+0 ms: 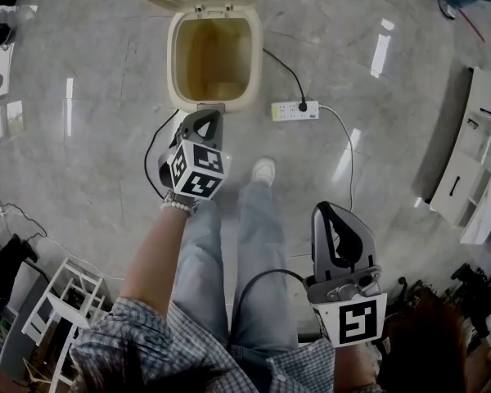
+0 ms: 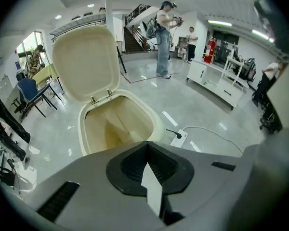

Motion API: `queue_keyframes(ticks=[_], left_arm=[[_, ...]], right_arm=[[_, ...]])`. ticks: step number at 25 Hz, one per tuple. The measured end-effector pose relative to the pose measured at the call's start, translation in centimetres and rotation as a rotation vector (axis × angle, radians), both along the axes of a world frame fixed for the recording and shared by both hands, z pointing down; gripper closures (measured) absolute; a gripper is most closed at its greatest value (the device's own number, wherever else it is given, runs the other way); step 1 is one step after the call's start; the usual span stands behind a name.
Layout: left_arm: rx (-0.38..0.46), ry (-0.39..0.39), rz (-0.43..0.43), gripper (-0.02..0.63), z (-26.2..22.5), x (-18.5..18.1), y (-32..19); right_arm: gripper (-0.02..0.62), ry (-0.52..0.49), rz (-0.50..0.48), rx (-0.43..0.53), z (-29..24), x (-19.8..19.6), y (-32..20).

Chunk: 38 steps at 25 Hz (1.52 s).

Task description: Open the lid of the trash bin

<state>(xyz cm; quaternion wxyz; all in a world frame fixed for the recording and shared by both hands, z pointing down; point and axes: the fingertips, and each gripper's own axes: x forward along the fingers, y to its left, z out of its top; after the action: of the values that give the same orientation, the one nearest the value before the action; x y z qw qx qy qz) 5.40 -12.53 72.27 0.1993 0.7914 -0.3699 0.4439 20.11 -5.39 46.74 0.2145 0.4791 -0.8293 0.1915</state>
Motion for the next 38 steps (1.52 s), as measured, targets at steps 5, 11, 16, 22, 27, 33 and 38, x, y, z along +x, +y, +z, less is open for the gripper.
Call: queue_keyframes(ticks=[5,11,16,22,27,33,38], left_arm=[[0.026,0.087,-0.026,0.607,-3.5,-0.1,-0.3],[0.048,0.135,-0.003,0.607,-8.2,-0.8,0.0],[0.094,0.167,0.047,0.607,-13.2,-1.1,0.1],[0.113,0.215,0.077,0.608,-18.7,-1.9,2.3],[0.127,0.232,0.064,0.607,-23.1,-4.0,4.4],[0.178,0.280,0.030,0.607,-29.6,-6.3,5.1],[0.252,0.318,-0.009,0.607,-35.3,-8.3,5.4]], right_arm=[[0.572,0.000,0.021,0.008,-1.8,0.1,0.7],[0.572,0.006,0.024,0.031,-4.7,-1.1,2.3],[0.572,0.002,0.027,0.071,-7.7,-2.5,2.5],[0.572,0.018,0.051,0.135,-11.4,-3.0,2.1],[0.573,0.031,0.062,0.189,-15.0,-3.3,1.8],[0.572,0.054,0.059,0.231,-18.4,-3.4,2.2],[0.572,0.061,0.060,0.265,-20.9,-3.8,2.4]])
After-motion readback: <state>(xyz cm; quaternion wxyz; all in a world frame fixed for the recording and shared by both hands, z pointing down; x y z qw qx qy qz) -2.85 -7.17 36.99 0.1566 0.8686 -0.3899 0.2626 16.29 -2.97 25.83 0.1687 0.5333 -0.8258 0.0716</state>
